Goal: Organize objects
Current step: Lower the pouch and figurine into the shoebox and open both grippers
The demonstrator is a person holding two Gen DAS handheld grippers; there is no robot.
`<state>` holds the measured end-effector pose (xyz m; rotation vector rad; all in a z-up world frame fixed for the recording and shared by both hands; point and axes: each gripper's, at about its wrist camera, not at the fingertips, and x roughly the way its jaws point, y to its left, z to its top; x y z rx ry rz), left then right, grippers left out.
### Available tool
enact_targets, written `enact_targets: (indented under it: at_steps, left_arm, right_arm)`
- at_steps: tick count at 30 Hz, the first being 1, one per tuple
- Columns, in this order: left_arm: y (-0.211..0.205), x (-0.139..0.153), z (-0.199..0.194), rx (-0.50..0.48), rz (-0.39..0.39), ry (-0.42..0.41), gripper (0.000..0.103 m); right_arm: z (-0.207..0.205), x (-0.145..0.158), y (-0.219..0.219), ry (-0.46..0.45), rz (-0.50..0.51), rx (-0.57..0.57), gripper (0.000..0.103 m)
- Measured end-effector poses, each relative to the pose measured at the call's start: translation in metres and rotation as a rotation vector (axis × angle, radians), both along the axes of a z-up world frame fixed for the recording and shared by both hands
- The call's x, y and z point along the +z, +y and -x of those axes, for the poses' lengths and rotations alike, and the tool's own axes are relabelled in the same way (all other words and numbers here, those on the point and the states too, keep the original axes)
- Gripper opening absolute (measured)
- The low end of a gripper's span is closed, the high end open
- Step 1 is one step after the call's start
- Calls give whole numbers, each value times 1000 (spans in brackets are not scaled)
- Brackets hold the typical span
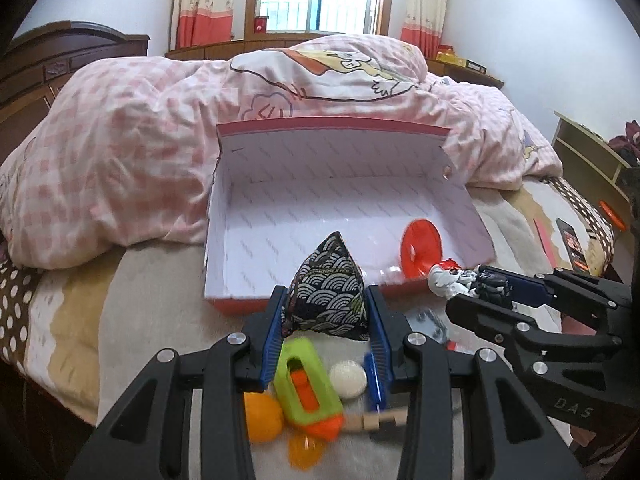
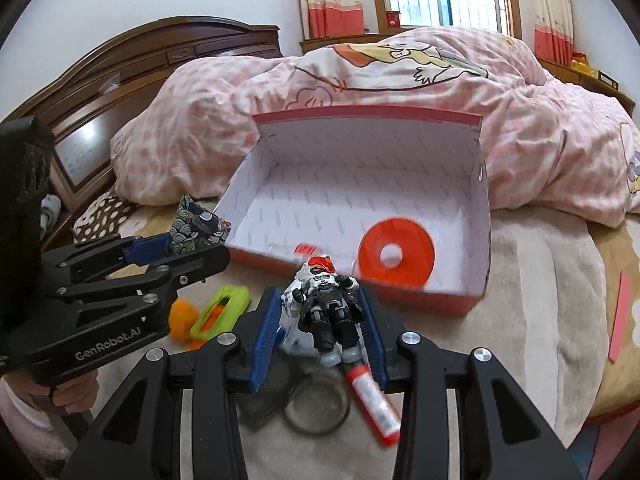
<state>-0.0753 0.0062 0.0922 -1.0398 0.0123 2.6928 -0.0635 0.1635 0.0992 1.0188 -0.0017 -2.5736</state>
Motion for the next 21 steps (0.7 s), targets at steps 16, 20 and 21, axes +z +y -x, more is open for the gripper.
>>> enact_targets:
  at_steps: [16, 20, 21]
  left_arm:
    - [18, -14, 83, -1, 10, -53, 38]
    - [19, -22, 98, 8, 18, -73, 38]
    - [19, -24, 103, 12, 20, -79, 38]
  right_arm:
    - [75, -2, 10, -15, 2, -62, 40]
    - [89, -6, 11, -20, -13, -76, 40]
    - [93, -8, 11, -19, -20, -80, 40]
